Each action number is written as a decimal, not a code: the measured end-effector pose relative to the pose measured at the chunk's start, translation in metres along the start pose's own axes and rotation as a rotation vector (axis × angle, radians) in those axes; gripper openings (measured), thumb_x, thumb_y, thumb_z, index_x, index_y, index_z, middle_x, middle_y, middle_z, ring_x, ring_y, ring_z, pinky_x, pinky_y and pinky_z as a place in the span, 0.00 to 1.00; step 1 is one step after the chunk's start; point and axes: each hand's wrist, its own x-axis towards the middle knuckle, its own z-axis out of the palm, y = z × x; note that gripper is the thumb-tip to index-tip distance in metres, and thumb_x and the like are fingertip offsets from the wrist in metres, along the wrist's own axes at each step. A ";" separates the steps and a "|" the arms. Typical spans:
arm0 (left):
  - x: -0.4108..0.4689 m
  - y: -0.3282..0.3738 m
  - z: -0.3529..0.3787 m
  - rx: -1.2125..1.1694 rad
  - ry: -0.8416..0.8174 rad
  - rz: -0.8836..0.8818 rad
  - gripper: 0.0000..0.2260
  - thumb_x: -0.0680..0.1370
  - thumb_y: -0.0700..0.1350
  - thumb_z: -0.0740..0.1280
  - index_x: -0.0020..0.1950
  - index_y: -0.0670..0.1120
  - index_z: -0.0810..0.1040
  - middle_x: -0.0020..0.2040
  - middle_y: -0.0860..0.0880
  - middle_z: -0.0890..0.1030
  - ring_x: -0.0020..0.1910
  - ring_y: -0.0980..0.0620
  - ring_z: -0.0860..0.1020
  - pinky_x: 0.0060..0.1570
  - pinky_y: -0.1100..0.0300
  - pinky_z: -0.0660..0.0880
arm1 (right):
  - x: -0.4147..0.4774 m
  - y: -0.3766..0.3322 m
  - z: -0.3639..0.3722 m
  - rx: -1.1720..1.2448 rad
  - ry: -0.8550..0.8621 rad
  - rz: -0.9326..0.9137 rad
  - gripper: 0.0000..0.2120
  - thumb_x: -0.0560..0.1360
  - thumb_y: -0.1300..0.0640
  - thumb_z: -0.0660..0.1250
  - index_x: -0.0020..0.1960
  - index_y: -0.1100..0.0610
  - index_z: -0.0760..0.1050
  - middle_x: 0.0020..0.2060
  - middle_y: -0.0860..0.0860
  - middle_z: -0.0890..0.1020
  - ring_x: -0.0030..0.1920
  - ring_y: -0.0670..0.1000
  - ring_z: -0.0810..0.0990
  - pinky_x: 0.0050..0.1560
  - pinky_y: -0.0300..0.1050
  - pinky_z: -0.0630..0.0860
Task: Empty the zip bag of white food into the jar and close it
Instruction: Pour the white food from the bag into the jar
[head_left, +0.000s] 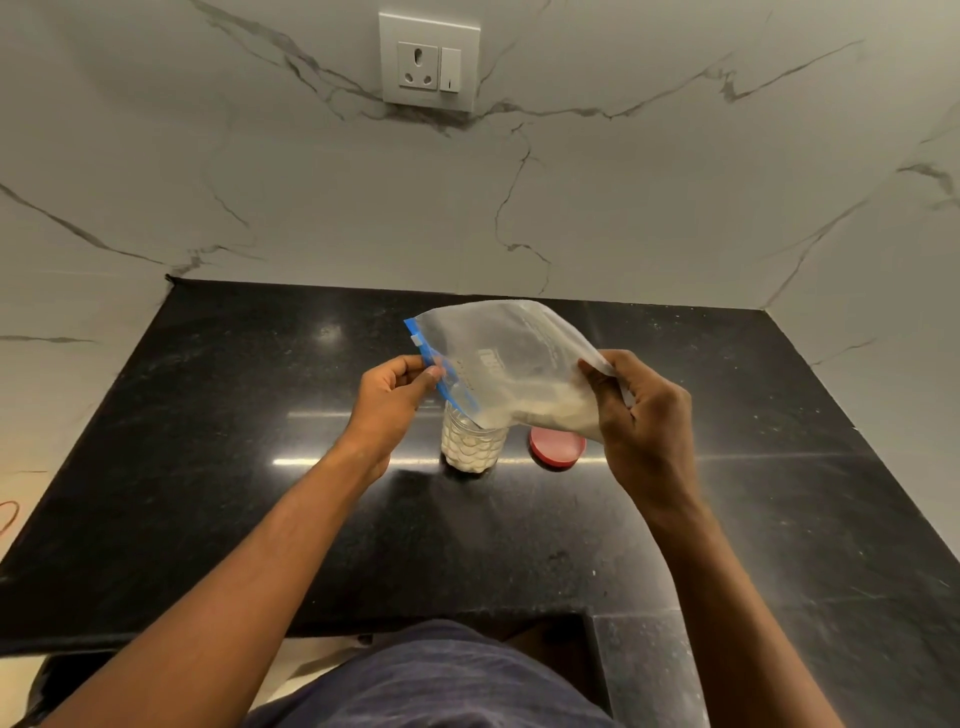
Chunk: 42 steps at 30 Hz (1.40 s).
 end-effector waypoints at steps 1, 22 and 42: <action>0.000 -0.001 0.000 -0.002 0.000 -0.002 0.05 0.83 0.42 0.70 0.55 0.51 0.85 0.45 0.60 0.89 0.45 0.66 0.85 0.39 0.75 0.77 | 0.001 0.001 0.001 0.000 0.001 0.005 0.06 0.84 0.56 0.66 0.56 0.50 0.80 0.42 0.34 0.79 0.43 0.38 0.81 0.36 0.30 0.74; 0.001 -0.004 0.002 0.001 0.007 -0.009 0.06 0.83 0.42 0.70 0.55 0.51 0.84 0.47 0.58 0.89 0.46 0.64 0.86 0.38 0.75 0.78 | 0.001 0.000 0.003 0.175 0.053 0.154 0.05 0.83 0.56 0.69 0.55 0.53 0.83 0.46 0.41 0.84 0.48 0.42 0.82 0.44 0.33 0.79; -0.001 -0.004 0.002 0.042 0.001 -0.007 0.06 0.84 0.43 0.69 0.53 0.54 0.84 0.46 0.61 0.88 0.45 0.66 0.85 0.41 0.70 0.77 | 0.005 -0.009 -0.004 0.225 0.082 0.147 0.02 0.82 0.56 0.71 0.52 0.52 0.83 0.45 0.42 0.84 0.45 0.43 0.82 0.42 0.36 0.80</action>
